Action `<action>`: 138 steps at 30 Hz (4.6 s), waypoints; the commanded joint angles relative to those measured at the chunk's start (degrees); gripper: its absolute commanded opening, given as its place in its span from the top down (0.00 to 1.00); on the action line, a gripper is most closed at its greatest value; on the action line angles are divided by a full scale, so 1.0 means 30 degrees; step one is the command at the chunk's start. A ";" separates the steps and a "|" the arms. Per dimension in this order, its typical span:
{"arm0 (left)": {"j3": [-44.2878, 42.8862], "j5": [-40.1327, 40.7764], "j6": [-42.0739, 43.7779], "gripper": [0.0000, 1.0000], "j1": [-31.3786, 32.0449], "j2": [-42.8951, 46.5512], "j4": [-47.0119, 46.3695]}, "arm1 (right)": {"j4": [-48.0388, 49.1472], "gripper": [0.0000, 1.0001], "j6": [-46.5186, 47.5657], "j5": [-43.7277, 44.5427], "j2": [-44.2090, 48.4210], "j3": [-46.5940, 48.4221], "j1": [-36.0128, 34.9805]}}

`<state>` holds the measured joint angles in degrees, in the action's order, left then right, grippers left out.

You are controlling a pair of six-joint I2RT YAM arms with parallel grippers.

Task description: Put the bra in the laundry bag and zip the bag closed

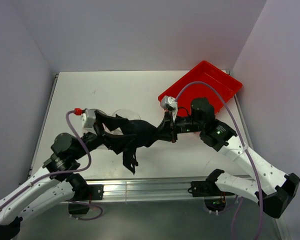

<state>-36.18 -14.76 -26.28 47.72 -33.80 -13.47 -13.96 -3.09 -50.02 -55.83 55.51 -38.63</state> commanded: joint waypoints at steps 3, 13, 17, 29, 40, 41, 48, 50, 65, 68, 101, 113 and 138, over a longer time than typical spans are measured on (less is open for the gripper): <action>0.0284 0.2313 -0.1199 0.01 0.0088 0.2241 0.0859 | -0.1294 1.00 0.0504 0.1935 -0.0343 0.1331 -0.0072; -0.0565 0.1491 -0.0440 0.01 0.0088 -0.1094 0.0624 | -0.2934 1.00 0.1616 0.2346 -0.1252 0.2240 -0.1388; -0.0595 0.2109 0.0439 0.01 0.0088 -0.1856 0.0537 | -0.3667 1.00 0.1968 0.2582 -0.1340 0.2474 -0.1829; 0.0020 -0.1494 0.0207 0.53 0.0088 -0.2532 -0.0401 | -0.4636 1.00 0.2584 0.2902 -0.1575 0.2914 -0.2357; 0.0634 -0.0587 -0.0467 1.00 0.0117 -0.0892 -0.0400 | -0.3466 0.40 0.1765 0.5391 0.0122 0.2798 -0.2328; 0.0723 -0.0528 -0.0526 1.00 0.0088 -0.0804 -0.0459 | -0.3231 0.27 0.1589 0.5684 0.0270 0.2739 -0.2328; 0.1368 -0.1609 -0.1053 1.00 0.0117 -0.1124 -0.1923 | -0.2233 0.00 0.1704 0.5836 -0.0224 0.3790 -0.2357; 0.1426 -0.1729 -0.0995 1.00 0.0088 -0.1184 -0.2244 | -0.2291 0.00 0.1909 0.4811 -0.1131 0.4406 -0.2502; 0.1602 -0.2432 -0.0468 1.00 0.0146 -0.0862 -0.3125 | -0.4372 0.00 0.3287 0.5188 -0.4474 0.5375 -0.3939; 0.1515 -0.2199 -0.0497 1.00 0.0117 -0.0628 -0.3068 | -0.4401 0.02 0.3316 0.5306 -0.4826 0.5434 -0.3968; 0.1367 1.5148 -0.7704 0.35 -1.1127 -0.1649 1.0442 | 0.3766 1.00 -0.4007 1.1838 -0.3624 0.4730 -0.3089; 0.2774 1.2246 -0.7470 0.88 -1.2568 -0.3498 0.7509 | 0.7959 1.00 -0.7170 1.1722 -0.7546 0.6487 -0.2855; 0.4679 0.8848 -0.7851 1.00 -1.2568 -0.0186 0.6398 | 1.2738 1.00 -1.1508 1.1374 -1.3440 0.3618 -0.2972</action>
<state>-21.76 11.86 -50.28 10.20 -33.67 8.05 18.90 -36.18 -13.39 -96.90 67.22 -47.35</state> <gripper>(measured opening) 0.022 0.092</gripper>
